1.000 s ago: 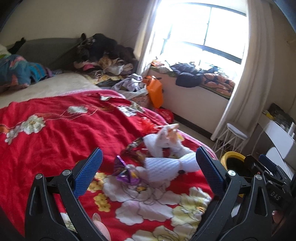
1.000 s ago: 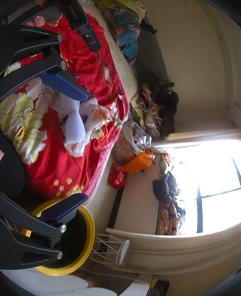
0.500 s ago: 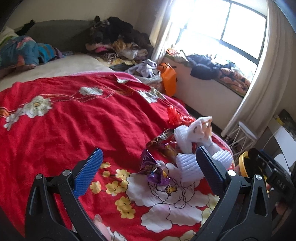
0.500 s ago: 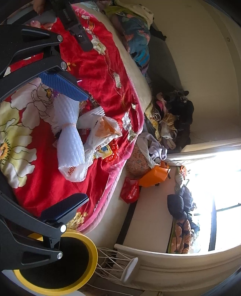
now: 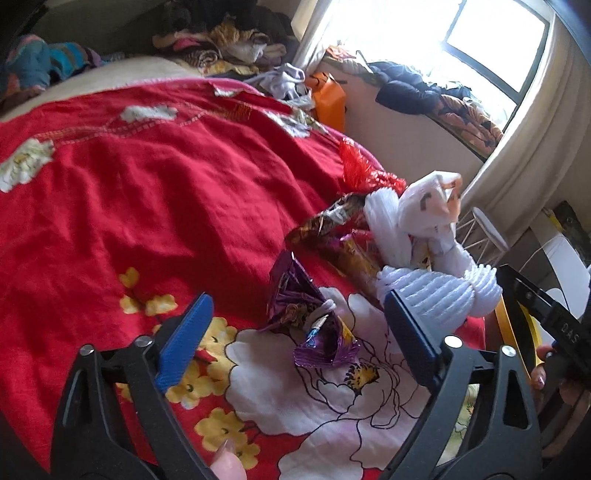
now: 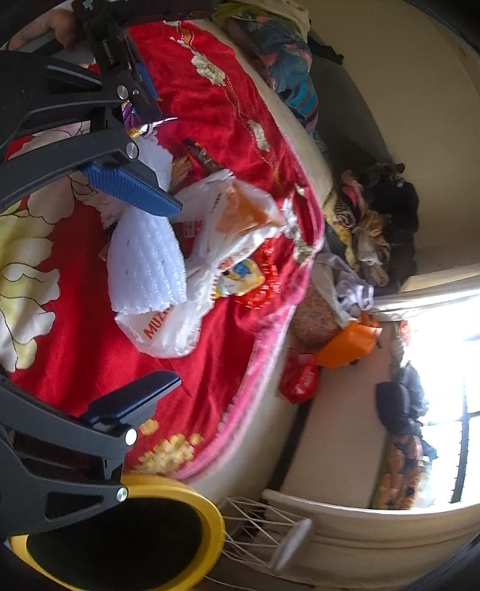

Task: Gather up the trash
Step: 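Close the left gripper on the purple wrapper while the right gripper grasps the white foam net, then carry the purple wrapper and white foam net over the yellow-rimmed bin with both grippers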

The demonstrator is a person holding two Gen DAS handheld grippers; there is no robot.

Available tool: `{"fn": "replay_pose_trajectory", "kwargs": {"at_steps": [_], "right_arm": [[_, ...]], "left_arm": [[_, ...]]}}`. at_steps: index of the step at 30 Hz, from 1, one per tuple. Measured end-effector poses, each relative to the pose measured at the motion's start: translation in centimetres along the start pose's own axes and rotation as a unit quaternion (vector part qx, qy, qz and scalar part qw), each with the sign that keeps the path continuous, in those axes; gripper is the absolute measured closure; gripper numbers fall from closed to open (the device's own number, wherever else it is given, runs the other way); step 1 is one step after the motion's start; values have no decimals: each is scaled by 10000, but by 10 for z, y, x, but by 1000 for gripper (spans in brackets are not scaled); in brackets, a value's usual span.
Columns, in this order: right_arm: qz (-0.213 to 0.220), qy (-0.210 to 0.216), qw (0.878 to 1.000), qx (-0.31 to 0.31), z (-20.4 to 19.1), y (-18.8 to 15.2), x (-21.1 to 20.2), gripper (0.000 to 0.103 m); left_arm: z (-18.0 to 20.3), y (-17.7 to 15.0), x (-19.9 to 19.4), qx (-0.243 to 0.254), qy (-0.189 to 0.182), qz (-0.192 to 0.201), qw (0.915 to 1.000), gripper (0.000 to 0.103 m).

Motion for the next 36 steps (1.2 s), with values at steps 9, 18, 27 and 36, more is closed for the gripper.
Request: {"fn": "replay_pose_trajectory", "kwargs": {"at_steps": [9, 18, 27, 36], "right_arm": [[-163, 365, 9989, -258, -13, -13, -5, 82], [221, 506, 9981, -274, -10, -4, -38, 93], [887, 456, 9949, -117, 4, 21, -84, 94], [1439, 5, 9895, 139, 47, 37, -127, 94]], "left_arm": [[4, -5, 13, -149, -308, -196, 9992, 60], [15, -3, -3, 58, -396, -47, 9992, 77], [47, 24, -36, 388, -577, 340, 9970, 77], [110, 40, -42, 847, -1012, 455, 9902, 77]]}}
Point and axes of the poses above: each gripper's, at about its wrist camera, not at the fingertips, and x roughly the way its jaws point, z to its right, y to its top, the point moved 6 cm from there along x, roughly the way its jaws point, and after that the axes turned 1 degree about -x, right-handed, at the moved point
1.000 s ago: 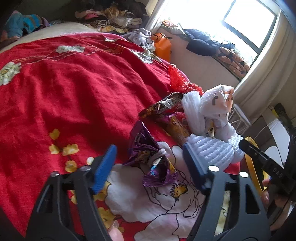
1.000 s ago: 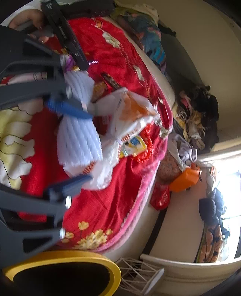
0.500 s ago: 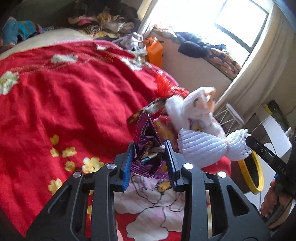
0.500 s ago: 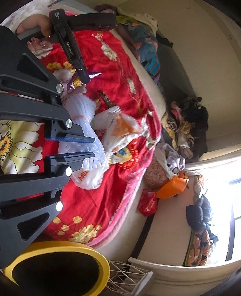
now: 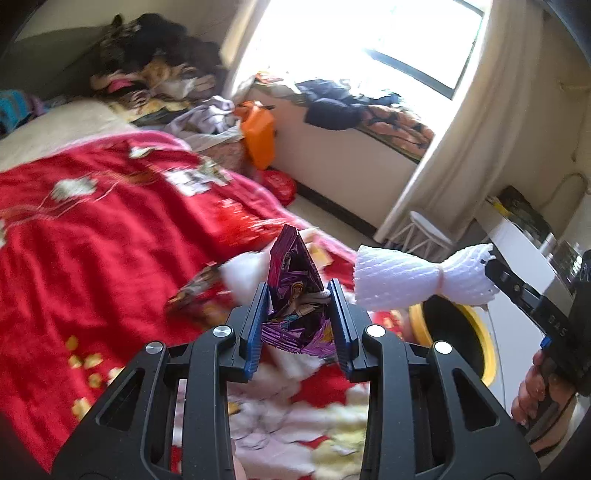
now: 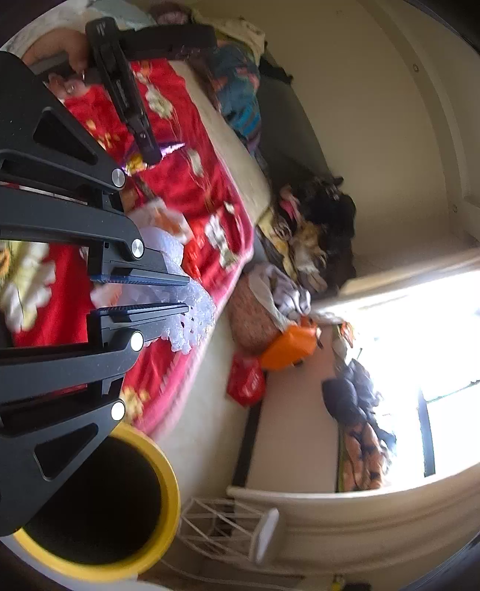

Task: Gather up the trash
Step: 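Carry the purple wrapper and white foam net over the yellow-rimmed bin with both grippers, then open both grippers above the bin to drop the wrapper and foam net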

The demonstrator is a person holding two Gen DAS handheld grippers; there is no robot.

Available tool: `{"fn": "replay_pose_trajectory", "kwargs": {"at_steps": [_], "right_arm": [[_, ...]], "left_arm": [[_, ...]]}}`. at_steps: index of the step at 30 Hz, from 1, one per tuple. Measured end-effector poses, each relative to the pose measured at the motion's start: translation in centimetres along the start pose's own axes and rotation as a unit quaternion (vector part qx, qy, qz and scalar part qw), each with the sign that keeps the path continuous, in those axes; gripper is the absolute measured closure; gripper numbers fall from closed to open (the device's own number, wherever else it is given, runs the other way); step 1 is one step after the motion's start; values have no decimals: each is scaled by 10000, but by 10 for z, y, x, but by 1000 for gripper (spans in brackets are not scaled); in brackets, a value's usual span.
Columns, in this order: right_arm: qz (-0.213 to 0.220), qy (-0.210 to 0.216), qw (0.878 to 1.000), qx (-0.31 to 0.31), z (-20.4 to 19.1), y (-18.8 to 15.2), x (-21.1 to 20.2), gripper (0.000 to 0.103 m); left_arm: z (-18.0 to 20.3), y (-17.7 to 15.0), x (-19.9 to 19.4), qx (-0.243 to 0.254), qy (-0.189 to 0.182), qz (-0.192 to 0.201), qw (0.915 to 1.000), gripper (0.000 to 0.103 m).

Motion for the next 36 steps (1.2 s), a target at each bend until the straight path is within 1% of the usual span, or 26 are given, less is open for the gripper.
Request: {"fn": "replay_pose_trajectory", "kwargs": {"at_steps": [4, 8, 17, 20, 24, 32, 36], "right_arm": [[102, -323, 9994, 64, 25, 4, -12, 94], [167, -588, 9980, 169, 48, 0, -25, 94], [166, -1325, 9904, 364, 98, -10, -51, 94], [104, -1598, 9861, 443, 117, -16, -58, 94], [3, -1858, 9804, 661, 142, -28, -65, 94], [-239, -2220, 9696, 1003, 181, -50, -70, 94], [-352, -2342, 9653, 1102, 196, -59, -70, 94]], "left_arm": [[33, 2, 12, 234, -215, -64, 9995, 77], [67, 2, 25, 465, -442, -137, 9978, 77], [141, -15, 58, 959, -912, -421, 9903, 77], [159, -21, 65, 1068, -1031, -497, 9877, 77], [180, -29, 75, 1172, -1158, -580, 9846, 77], [216, -44, 100, 1395, -1324, -772, 9783, 77], [225, -51, 113, 1475, -1345, -909, 9757, 76]]}}
Point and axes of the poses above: each gripper's, at about its wrist camera, not at the fingertips, and x roughly the way its jaws point, z to its right, y to its top, the point moved 6 cm from there along x, roughly the way its jaws point, and after that the axes turned 1 degree about -x, right-handed, at the moved point
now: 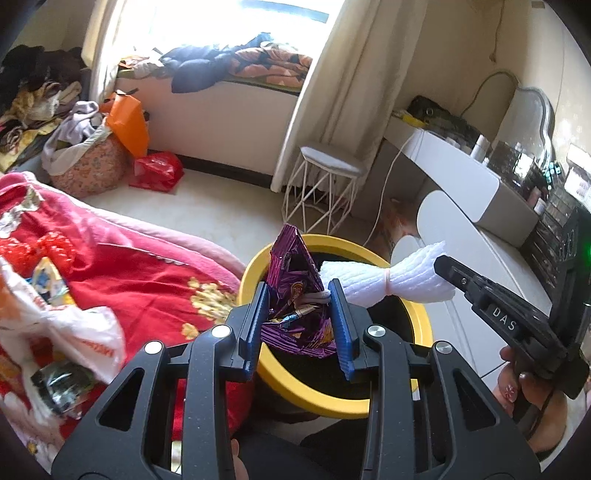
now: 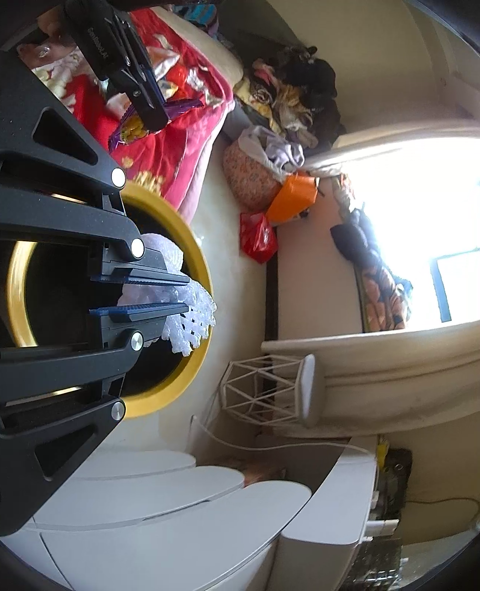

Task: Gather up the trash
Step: 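Open both grippers above the bin to drop the wrapper and foam net, then move both open grippers back over the trash on the bedspread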

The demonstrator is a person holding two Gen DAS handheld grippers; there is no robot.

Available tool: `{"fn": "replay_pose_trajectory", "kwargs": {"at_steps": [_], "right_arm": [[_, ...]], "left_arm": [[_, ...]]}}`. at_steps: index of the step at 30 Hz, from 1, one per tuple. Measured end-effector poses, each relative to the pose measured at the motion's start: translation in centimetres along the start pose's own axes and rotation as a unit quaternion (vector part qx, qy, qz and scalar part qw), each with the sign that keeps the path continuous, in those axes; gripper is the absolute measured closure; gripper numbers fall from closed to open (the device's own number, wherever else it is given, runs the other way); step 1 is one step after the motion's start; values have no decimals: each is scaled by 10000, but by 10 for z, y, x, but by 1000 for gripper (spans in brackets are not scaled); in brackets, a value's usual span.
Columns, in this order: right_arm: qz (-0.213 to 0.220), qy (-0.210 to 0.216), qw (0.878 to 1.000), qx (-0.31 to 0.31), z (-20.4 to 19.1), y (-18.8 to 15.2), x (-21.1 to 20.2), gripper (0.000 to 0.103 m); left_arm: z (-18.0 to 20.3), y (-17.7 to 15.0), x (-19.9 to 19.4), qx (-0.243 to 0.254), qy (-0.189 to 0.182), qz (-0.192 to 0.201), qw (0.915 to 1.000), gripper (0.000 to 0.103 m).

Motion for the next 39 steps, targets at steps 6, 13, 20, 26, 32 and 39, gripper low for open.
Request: {"fn": "replay_pose_trajectory", "kwargs": {"at_steps": [6, 13, 20, 26, 32, 39], "right_arm": [[-235, -44, 9996, 135, 14, -8, 12, 93], [-428, 21, 9986, 312, 23, -13, 18, 75], [-277, 21, 9991, 310, 18, -7, 9, 53], [-45, 250, 9994, 229, 0, 4, 2, 46], [100, 543, 9985, 18, -32, 14, -5, 42], [142, 901, 9954, -309, -76, 16, -9, 36]], "left_arm": [[13, 1, 24, 127, -47, -174, 9998, 76], [22, 0, 45, 165, -135, -308, 9993, 51], [4, 1, 33, -105, 77, -206, 9997, 17], [-22, 4, 5, -262, 418, 3, 9988, 11], [-51, 12, -28, -470, 685, 313, 9961, 11], [-80, 21, -61, -579, 986, 630, 9914, 11]]}}
Point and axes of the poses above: each gripper's, at about its wrist camera, not at the fingertips, and x roughly the way its jaws point, z to its right, y to its top, the point moved 6 cm from there along x, roughly the way its jaws point, and after that the axes turned 1 degree about -x, right-handed, at the moved point
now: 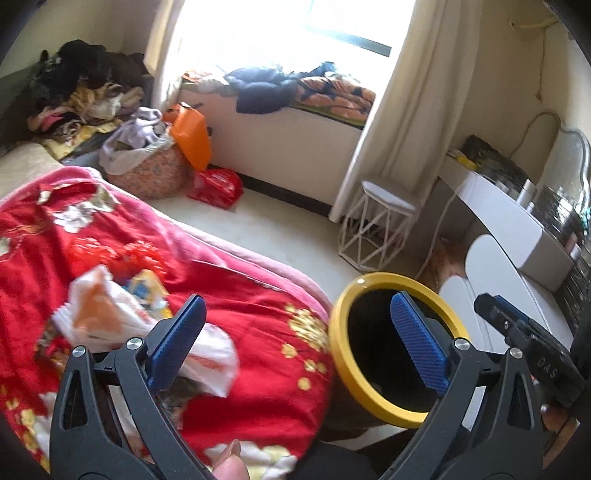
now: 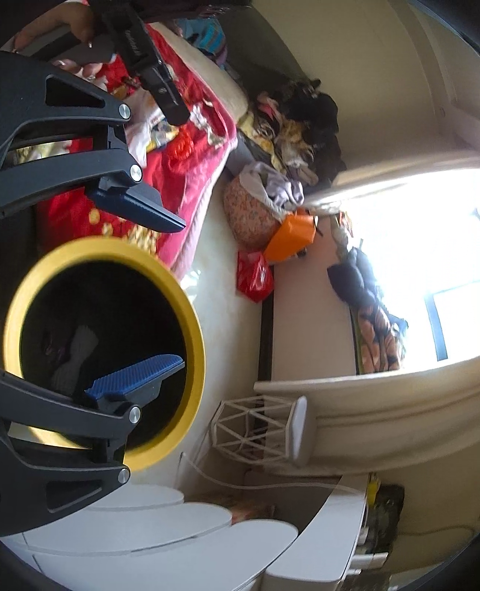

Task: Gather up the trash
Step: 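Move both open grippers back over the trash on the bedspread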

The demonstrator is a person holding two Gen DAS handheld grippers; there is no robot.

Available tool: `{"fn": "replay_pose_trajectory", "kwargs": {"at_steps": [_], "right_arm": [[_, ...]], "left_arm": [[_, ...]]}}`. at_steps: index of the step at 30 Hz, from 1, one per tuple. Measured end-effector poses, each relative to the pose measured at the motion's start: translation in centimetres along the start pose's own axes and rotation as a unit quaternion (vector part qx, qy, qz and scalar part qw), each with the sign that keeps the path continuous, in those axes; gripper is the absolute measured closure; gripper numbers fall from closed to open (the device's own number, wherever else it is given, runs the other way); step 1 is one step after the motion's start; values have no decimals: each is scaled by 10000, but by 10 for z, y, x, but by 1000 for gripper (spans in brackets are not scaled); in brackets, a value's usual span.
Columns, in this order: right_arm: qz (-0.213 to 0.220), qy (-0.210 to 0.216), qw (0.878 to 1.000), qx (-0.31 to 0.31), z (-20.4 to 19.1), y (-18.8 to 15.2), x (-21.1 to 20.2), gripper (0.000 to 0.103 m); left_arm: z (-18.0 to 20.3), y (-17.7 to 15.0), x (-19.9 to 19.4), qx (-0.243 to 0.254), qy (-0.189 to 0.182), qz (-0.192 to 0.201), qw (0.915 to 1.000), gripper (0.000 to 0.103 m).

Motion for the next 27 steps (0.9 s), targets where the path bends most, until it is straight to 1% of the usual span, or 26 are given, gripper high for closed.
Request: {"fn": "replay_pose_trajectory", "kwargs": {"at_steps": [6, 9, 13, 18, 27], "right_arm": [[-46, 293, 9993, -217, -34, 1, 6, 32], [-91, 403, 9986, -327, -49, 0, 10, 31], [-172, 565, 9971, -480, -69, -1, 14, 31], [-223, 676, 9956, -615, -88, -4, 19, 29], [-368, 849, 9922, -837, -119, -13, 35, 28]], "left_arm": [[-23, 9, -18, -110, 197, 205, 9995, 11], [-36, 11, -26, -210, 286, 292, 9989, 11], [-51, 13, -34, -328, 374, 345, 9982, 11], [-69, 12, -43, -445, 504, 399, 9969, 11], [-105, 8, -55, -684, 750, 423, 9939, 11]]}}
Point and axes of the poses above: each gripper's, at about its wrist camera, not at the fingertips, and x roughly the way its jaws point, z to its right, y to its top, the point moved 6 cm from there along x, roughly the way its jaws point, and after that the axes turned 1 degree about -x, right-handed, at the moved point
